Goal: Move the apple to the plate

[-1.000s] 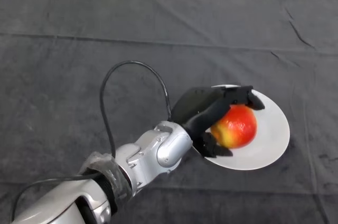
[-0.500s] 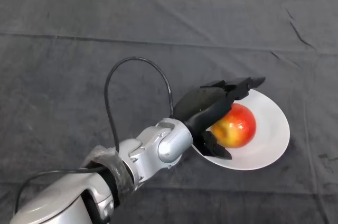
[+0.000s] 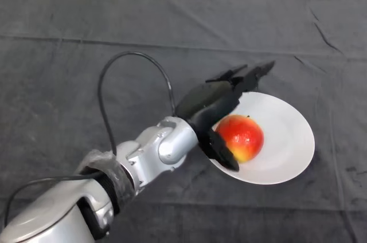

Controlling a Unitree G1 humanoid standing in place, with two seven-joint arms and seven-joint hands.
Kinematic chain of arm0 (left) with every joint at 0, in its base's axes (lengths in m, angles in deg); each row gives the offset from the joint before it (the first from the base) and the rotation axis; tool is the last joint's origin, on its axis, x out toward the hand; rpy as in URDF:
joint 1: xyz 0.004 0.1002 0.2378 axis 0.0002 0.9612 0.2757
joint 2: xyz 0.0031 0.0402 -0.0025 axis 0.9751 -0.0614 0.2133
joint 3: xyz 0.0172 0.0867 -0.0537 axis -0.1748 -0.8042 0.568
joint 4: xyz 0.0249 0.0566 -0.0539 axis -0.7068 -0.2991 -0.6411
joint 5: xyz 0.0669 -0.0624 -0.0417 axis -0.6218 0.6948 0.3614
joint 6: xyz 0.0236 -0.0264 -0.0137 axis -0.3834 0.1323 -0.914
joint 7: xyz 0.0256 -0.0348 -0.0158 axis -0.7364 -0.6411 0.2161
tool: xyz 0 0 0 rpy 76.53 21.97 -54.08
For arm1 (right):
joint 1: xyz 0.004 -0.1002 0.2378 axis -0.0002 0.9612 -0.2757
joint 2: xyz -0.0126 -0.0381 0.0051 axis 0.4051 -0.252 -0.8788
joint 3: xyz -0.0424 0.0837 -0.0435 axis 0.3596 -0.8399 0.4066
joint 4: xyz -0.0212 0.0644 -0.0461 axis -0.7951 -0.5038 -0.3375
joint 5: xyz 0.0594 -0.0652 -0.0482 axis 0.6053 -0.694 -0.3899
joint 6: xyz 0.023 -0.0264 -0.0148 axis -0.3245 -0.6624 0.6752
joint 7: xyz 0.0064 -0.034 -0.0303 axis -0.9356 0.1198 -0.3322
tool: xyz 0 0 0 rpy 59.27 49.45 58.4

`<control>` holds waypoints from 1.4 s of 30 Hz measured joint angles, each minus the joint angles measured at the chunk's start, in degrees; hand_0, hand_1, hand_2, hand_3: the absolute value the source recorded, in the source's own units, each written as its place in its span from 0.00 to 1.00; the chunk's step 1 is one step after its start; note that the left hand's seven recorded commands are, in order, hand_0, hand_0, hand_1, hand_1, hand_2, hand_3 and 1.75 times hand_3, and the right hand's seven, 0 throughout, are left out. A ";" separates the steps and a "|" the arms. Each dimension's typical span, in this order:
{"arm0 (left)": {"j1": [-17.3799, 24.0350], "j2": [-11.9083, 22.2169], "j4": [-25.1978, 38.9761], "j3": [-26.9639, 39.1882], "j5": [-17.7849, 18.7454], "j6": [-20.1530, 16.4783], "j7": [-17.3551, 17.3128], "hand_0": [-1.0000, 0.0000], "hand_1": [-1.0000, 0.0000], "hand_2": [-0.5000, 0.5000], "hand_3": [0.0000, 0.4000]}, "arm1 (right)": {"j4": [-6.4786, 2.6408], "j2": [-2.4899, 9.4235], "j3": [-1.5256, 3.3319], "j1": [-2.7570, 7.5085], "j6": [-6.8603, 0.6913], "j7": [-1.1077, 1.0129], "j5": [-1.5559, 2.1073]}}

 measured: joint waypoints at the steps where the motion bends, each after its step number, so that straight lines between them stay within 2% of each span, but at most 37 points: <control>1: 0.00 0.26 -0.03 0.87 0.23 0.27 0.35 1.00 1.00 0.50 0.00 | -0.04 0.00 0.00 0.00 0.03 0.00 0.00; 5: 0.00 1.42 -0.08 4.32 1.46 1.68 2.85 1.00 1.00 0.50 0.00 | -0.15 -0.01 -0.01 -0.12 0.12 0.00 -0.01; 21: 0.73 8.14 -0.06 18.64 5.99 8.64 7.98 1.00 1.00 0.50 0.00 | -0.29 -0.02 -0.02 -0.14 0.17 0.01 -0.01; 28: 4.10 11.47 -0.09 24.95 8.40 11.00 9.80 1.00 1.00 0.50 0.00 | -0.28 -0.02 -0.03 -0.14 0.17 0.01 -0.02; 33: 7.11 12.28 -0.55 28.84 9.66 11.70 10.65 1.00 1.00 0.50 0.00 | -0.29 -0.02 -0.04 -0.12 0.16 0.02 -0.01; 42: 9.05 12.98 -2.54 35.07 12.47 13.05 11.26 1.00 1.00 0.50 0.00 | -0.26 -0.02 -0.07 -0.14 0.16 0.03 -0.02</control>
